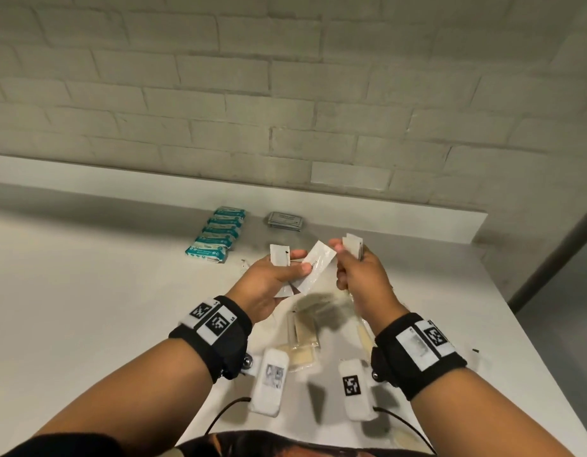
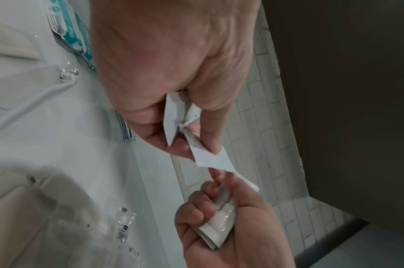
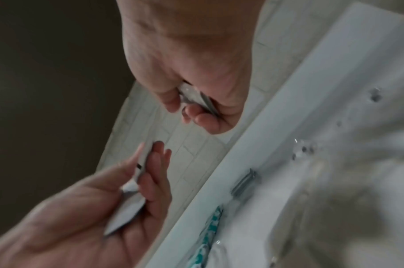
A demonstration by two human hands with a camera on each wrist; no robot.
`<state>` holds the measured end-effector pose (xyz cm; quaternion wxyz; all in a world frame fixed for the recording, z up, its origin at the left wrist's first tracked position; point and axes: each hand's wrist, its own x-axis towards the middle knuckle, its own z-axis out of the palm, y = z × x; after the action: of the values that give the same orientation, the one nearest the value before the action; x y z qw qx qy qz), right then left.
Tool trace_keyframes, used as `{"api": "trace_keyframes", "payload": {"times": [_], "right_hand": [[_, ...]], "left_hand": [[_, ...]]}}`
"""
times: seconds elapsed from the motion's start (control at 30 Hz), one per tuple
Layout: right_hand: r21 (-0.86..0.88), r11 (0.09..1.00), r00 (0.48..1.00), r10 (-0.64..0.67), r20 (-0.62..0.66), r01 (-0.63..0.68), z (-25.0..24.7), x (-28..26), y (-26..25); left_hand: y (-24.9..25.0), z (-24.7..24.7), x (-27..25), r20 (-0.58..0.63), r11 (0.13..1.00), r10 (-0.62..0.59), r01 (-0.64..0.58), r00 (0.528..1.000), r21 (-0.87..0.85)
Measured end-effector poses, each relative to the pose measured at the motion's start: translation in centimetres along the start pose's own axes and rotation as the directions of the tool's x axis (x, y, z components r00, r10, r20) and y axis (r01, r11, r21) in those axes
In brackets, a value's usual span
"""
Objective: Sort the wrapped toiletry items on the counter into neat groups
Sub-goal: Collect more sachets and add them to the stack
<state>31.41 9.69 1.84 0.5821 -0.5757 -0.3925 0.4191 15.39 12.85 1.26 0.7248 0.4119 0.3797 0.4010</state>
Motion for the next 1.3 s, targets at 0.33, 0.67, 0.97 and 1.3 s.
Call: {"api": "trace_keyframes", "payload": {"times": [0.33,0.67,0.97,1.3], "right_hand": [[0.175,0.981,0.996,0.087,-0.004,-0.085,0.3,-1.1,0.1],[0.094,0.965,0.968,0.239,0.072,-0.246,-0.6,-2.1,-0.3],[-0.137,0.979,0.928,0.188,0.321,-0.151,-0.7,-3.6,-0.7],[-0.225,0.968,0.848,0.212,0.486,-0.113,-0.9,-4.0,-0.8]], "left_hand": [[-0.4,0.3,-0.4,0.027,0.994,-0.013,0.01,1.0,0.112],[1.3,-0.1,-1.6,0.161,0.948,-0.104,0.048,0.981,0.316],[2.8,-0.7,-2.4,0.204,0.615,0.063,-0.199,0.977,0.763],[3.2,0.0,-2.2,0.218,0.336,0.166,-0.263,0.962,0.904]]}}
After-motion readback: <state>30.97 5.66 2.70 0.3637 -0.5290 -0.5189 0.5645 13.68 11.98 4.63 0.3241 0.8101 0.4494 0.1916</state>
